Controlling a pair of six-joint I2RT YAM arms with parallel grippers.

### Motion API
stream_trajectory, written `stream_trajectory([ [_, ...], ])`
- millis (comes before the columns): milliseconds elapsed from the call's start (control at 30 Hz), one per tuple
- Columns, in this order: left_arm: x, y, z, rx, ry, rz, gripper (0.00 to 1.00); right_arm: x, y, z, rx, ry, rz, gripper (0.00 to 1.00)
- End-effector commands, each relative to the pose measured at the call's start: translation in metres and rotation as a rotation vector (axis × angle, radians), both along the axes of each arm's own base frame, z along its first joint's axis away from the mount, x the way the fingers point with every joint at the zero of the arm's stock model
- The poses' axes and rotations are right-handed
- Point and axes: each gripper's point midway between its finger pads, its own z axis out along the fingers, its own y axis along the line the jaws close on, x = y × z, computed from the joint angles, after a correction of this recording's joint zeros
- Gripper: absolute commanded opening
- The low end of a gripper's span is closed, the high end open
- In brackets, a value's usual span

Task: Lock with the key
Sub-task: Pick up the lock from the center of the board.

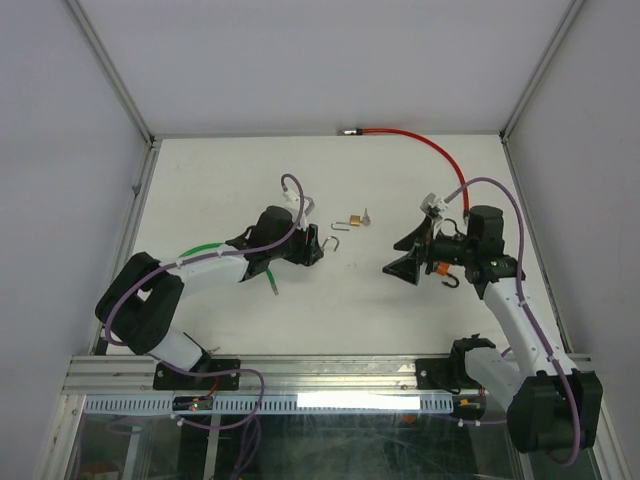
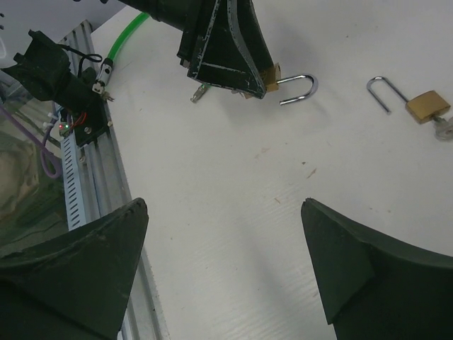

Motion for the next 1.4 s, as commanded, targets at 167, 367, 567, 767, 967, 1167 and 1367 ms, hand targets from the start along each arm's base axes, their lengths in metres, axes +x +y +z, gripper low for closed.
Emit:
stream_trajectory([
  [167,-0.045,-0.056,0.068,-0.297,-0.247,-0.412,0.00,0.014,0.020,-0.021,-0.031,0.169,0.029,0.89],
  [367,-0.071,-0.068,0.086,-0.315,-0.438,-0.521,0.00,0.019,0.033,-0.038,-0.032,0.408,0.040,0.83],
  [567,-0.079,-0.079,0.080,-0.253,-0.513,-0.551,0.00,0.014,0.047,-0.048,-0.010,0.561,0.097,0.76],
  [767,-0.079,-0.086,0.074,-0.216,-0.516,-0.557,0.00,0.006,0.054,-0.055,-0.037,0.584,0.125,0.68],
  [967,-0.079,-0.089,0.077,-0.208,-0.519,-0.561,0.00,0.000,0.060,-0.061,-0.065,0.609,0.148,0.57],
  [1167,-0.079,-0.093,0.065,-0.190,-0.487,-0.574,0.00,-0.009,0.067,-0.063,-0.072,0.625,0.195,0.37],
  [1367,-0.078,-0.094,0.066,-0.192,-0.483,-0.567,0.00,-0.009,0.069,-0.061,-0.073,0.600,0.215,0.07],
])
